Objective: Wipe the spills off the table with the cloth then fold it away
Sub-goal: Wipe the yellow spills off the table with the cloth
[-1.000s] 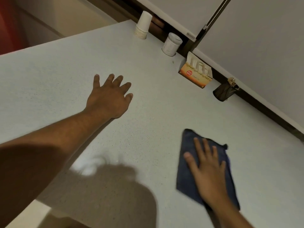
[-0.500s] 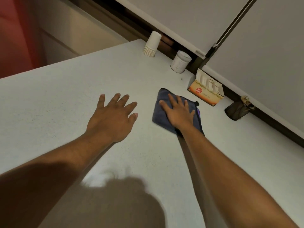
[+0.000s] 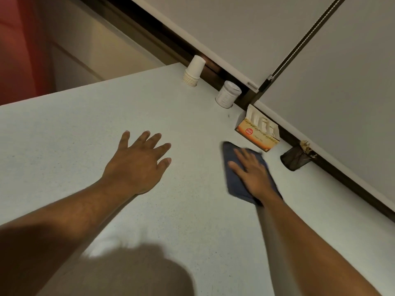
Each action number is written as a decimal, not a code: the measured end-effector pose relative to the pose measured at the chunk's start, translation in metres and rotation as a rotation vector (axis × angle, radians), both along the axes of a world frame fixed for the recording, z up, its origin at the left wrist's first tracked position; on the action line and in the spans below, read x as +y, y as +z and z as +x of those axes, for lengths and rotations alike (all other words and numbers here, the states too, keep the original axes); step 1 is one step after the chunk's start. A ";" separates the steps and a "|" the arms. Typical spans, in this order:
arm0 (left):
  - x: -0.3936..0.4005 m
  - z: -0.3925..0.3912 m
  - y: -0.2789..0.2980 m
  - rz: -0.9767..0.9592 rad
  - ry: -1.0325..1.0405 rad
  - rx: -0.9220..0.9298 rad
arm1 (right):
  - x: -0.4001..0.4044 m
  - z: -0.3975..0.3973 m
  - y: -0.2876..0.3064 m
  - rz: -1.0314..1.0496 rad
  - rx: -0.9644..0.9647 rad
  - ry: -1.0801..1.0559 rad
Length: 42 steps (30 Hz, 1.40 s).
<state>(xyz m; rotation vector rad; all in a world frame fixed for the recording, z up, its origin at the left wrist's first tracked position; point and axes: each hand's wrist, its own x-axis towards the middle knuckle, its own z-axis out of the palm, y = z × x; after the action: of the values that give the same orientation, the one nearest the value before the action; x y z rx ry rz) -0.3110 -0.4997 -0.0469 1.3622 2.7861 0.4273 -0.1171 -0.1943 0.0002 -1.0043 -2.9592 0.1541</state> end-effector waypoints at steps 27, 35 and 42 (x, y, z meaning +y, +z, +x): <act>0.000 0.008 0.013 0.003 0.005 -0.030 | -0.117 -0.002 -0.014 -0.102 0.005 -0.649; -0.007 0.008 0.018 -0.014 -0.004 -0.020 | -0.193 0.035 -0.019 -0.026 0.013 0.213; -0.006 0.010 0.019 -0.013 -0.011 -0.017 | -0.157 0.039 -0.011 -0.113 0.008 -0.500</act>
<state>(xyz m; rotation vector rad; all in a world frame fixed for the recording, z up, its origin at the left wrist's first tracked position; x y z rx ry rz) -0.3007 -0.5061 -0.0281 1.3646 2.7615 0.4173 -0.0784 -0.3514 -0.0110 -1.7065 -2.6094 0.3138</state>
